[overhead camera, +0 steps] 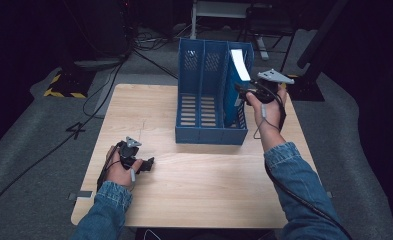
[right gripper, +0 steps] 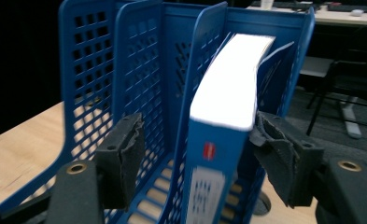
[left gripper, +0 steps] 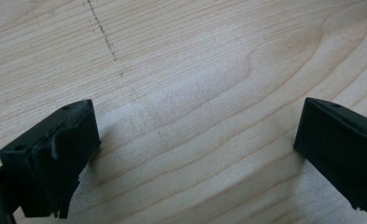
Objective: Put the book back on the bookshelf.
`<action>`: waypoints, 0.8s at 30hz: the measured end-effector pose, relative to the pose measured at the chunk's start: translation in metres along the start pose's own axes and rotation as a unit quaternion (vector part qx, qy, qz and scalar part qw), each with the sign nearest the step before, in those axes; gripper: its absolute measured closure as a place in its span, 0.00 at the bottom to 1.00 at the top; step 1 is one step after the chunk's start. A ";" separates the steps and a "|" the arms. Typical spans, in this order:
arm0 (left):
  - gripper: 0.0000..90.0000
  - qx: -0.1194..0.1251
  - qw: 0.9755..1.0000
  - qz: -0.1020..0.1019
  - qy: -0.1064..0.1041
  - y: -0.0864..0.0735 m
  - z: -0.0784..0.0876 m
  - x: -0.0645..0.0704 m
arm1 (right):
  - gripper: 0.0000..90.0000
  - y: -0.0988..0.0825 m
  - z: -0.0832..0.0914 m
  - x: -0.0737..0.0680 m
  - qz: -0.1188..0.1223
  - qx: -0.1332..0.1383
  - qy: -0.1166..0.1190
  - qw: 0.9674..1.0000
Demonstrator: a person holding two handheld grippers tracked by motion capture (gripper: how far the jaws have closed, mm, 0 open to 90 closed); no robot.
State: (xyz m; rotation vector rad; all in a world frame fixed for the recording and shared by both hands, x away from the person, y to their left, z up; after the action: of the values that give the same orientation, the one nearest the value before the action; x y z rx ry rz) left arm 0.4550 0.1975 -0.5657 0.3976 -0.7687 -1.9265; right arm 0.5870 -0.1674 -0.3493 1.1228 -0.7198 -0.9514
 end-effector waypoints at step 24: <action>0.00 0.000 1.000 -0.006 -0.004 0.001 -0.001 -0.001 | 0.39 -0.068 0.099 0.018 -0.023 -0.091 0.083 0.992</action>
State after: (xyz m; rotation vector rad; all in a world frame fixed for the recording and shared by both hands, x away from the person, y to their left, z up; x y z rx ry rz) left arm 0.4572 0.1977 -0.5657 0.3947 -0.7723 -1.9397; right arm 0.4915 -0.2341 -0.3852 1.0468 -0.4649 -0.9314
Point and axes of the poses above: each handheld gripper's, and its own axes: z roughly backward along the jaws, y roughly out of its top, x roughly to its right, the point moved 8 cm from there along -z, roughly forward along the jaws, and after that the axes turned 2 degrees about -y, right-handed, at the moved point
